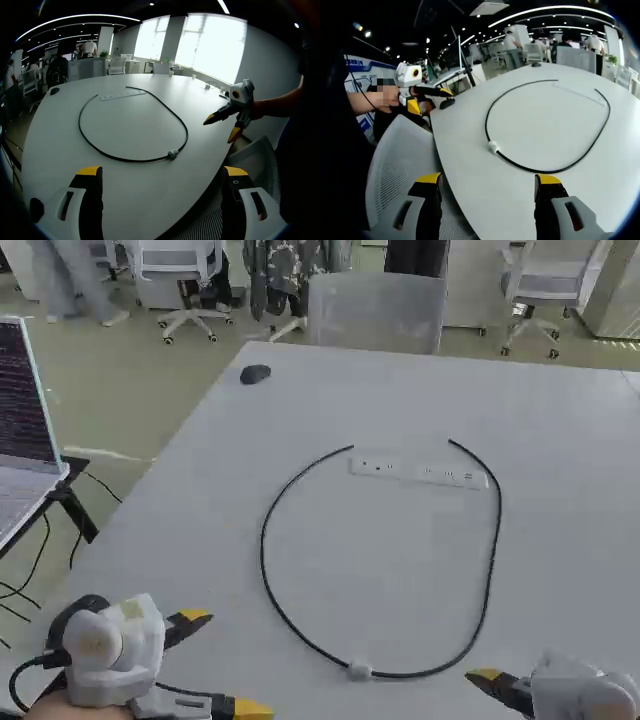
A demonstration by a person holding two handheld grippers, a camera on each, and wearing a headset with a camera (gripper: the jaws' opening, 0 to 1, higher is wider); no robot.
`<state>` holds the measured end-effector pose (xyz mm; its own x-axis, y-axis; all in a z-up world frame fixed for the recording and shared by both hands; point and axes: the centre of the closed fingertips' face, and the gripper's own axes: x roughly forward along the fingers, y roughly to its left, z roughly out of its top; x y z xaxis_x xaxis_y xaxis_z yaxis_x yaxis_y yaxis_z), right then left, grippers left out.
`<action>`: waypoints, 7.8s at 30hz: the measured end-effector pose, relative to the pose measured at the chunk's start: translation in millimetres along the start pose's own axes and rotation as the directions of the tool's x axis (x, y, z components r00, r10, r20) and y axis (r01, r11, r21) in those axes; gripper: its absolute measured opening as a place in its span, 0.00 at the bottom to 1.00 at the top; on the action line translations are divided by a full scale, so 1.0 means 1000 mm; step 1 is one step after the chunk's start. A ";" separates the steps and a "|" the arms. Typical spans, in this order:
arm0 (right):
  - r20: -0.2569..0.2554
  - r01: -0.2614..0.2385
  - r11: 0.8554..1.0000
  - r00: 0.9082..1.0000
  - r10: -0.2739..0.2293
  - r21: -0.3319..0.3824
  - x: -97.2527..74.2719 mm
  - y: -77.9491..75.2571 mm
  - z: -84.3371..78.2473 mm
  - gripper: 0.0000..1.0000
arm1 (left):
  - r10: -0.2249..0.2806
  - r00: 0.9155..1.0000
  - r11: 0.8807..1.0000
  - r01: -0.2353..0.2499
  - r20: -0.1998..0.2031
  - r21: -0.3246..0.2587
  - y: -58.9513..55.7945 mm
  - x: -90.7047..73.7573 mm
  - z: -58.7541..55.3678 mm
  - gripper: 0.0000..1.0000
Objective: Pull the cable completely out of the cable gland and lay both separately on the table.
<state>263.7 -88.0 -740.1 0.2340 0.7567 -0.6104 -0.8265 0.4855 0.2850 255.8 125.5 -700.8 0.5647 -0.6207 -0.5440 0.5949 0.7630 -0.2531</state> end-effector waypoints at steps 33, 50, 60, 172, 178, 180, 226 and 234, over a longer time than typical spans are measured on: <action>-0.050 -0.037 0.997 0.998 0.034 -0.060 0.021 0.001 0.008 0.73 | -0.005 0.999 0.999 0.006 -0.036 0.039 0.002 -0.004 -0.008 0.92; -0.089 -0.061 0.993 0.995 0.052 -0.104 0.043 -0.006 0.020 0.73 | -0.009 0.999 0.999 0.011 -0.036 0.045 0.006 -0.005 -0.007 0.93; -0.153 -0.080 0.980 0.987 0.053 -0.181 0.059 -0.011 0.027 0.70 | -0.010 0.998 0.998 0.013 -0.055 0.062 0.015 -0.003 -0.013 0.92; -0.380 -0.294 0.914 0.908 0.175 -0.281 0.060 0.047 0.045 0.06 | -0.199 0.977 0.967 0.209 -0.079 0.145 -0.053 0.035 0.006 0.87; -0.385 -0.306 0.903 0.905 0.179 -0.300 0.051 0.049 0.044 0.06 | -0.218 0.973 0.962 0.226 -0.072 0.155 -0.063 0.043 0.016 0.87; -0.388 -0.312 0.901 0.903 0.183 -0.300 0.049 0.050 0.043 0.06 | -0.223 0.972 0.960 0.232 -0.072 0.158 -0.065 0.046 0.018 0.87; -0.380 -0.382 0.817 0.899 0.219 -0.433 0.034 0.069 0.050 0.06 | -0.380 0.918 0.882 0.397 -0.117 0.253 -0.104 0.076 0.017 0.45; -0.376 -0.394 0.793 0.899 0.226 -0.464 0.033 0.071 0.050 0.06 | -0.407 0.909 0.875 0.415 -0.086 0.250 -0.110 0.077 0.022 0.34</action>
<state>238.3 -6.1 -702.9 -0.1691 0.6250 -0.7621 -0.9855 -0.1163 0.1233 246.8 -10.0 -696.9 0.2221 -0.8594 -0.4606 0.8976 0.3647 -0.2476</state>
